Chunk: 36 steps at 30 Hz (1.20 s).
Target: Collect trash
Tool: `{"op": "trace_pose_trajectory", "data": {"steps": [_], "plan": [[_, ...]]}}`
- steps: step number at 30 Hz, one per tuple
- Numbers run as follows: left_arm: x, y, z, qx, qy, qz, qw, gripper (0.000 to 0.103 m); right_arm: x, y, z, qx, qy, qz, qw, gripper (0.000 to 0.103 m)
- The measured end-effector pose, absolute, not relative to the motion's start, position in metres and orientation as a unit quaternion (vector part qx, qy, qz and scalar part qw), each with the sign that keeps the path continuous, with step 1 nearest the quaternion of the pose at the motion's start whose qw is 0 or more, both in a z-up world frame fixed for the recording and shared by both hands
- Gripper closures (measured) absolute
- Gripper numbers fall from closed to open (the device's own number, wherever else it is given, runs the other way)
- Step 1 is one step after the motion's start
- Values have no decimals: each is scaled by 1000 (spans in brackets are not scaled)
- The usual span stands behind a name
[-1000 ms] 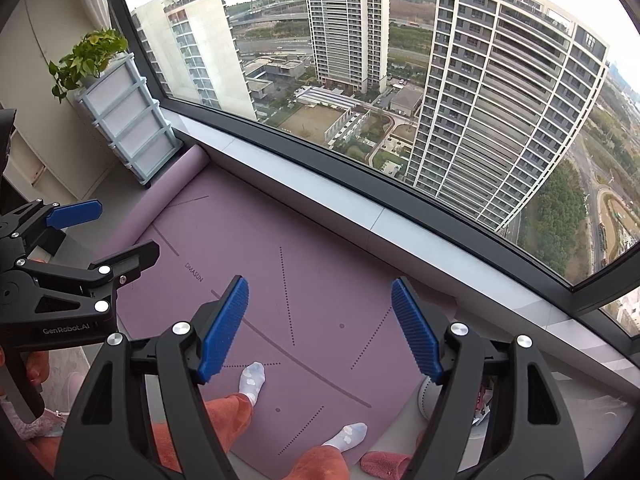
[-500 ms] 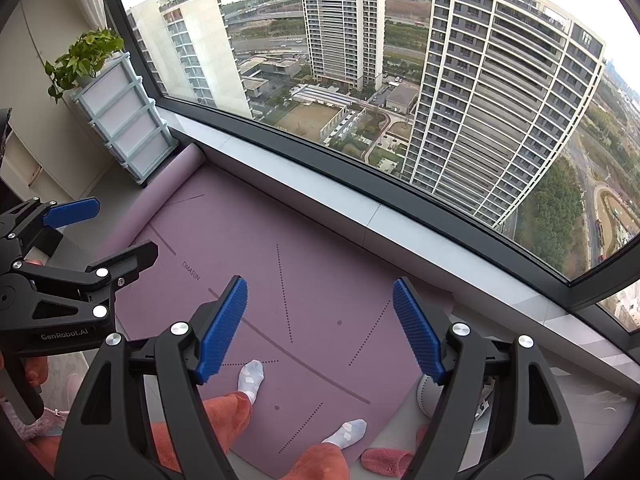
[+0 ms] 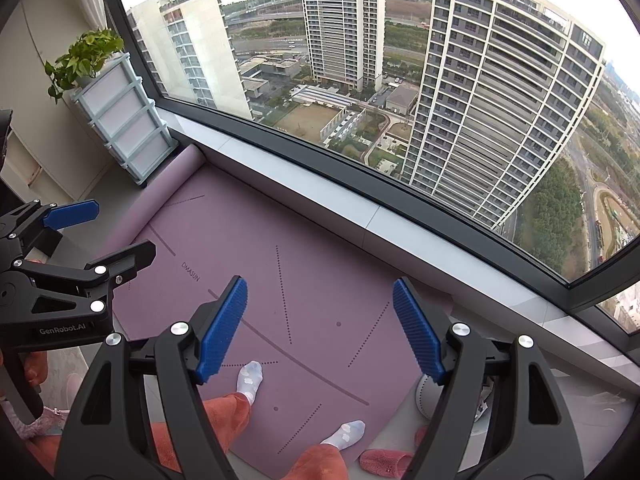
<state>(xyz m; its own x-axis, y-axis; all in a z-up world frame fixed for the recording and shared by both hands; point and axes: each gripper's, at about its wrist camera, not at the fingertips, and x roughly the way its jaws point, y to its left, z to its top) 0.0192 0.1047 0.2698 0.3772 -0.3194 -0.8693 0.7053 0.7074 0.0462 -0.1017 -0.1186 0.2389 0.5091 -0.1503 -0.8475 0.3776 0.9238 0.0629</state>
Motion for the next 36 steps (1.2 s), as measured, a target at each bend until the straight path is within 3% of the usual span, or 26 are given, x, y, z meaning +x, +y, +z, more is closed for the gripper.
{"op": "trace_pose_trajectory", "data": {"steps": [36], "plan": [[23, 106, 269, 202, 462, -324, 800, 10, -105, -118, 239, 106, 472, -154, 862, 30]]}}
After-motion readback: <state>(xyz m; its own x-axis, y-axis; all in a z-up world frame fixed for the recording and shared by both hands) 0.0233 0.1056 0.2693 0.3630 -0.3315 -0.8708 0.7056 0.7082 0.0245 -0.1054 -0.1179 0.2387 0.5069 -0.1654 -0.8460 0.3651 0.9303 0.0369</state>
